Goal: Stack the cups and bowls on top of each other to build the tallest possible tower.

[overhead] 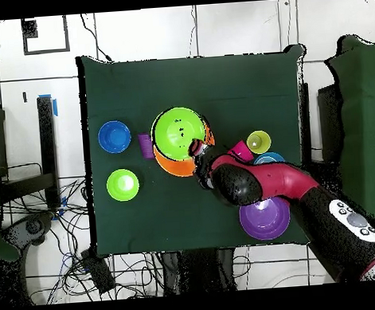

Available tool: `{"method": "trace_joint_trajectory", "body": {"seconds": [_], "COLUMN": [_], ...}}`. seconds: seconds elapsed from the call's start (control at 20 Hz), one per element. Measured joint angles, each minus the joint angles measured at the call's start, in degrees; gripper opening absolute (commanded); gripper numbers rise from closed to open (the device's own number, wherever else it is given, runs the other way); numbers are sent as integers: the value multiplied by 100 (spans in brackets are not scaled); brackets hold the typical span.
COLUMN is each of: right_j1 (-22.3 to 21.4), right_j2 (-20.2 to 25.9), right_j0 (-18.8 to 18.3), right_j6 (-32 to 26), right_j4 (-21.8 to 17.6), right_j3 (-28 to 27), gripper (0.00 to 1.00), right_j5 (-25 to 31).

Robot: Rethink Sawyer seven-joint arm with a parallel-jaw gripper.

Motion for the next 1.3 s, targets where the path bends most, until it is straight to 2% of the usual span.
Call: {"method": "trace_joint_trajectory", "body": {"seconds": [0.6, 1.3], "right_j1": [-6, 48], "right_j2": [-26, -314], "right_j0": [-59, -10], "right_j6": [0, 0], "right_j4": [-1, -376], "right_j3": [258, 297], "gripper": [0, 0], "right_j5": [-12, -445]}}
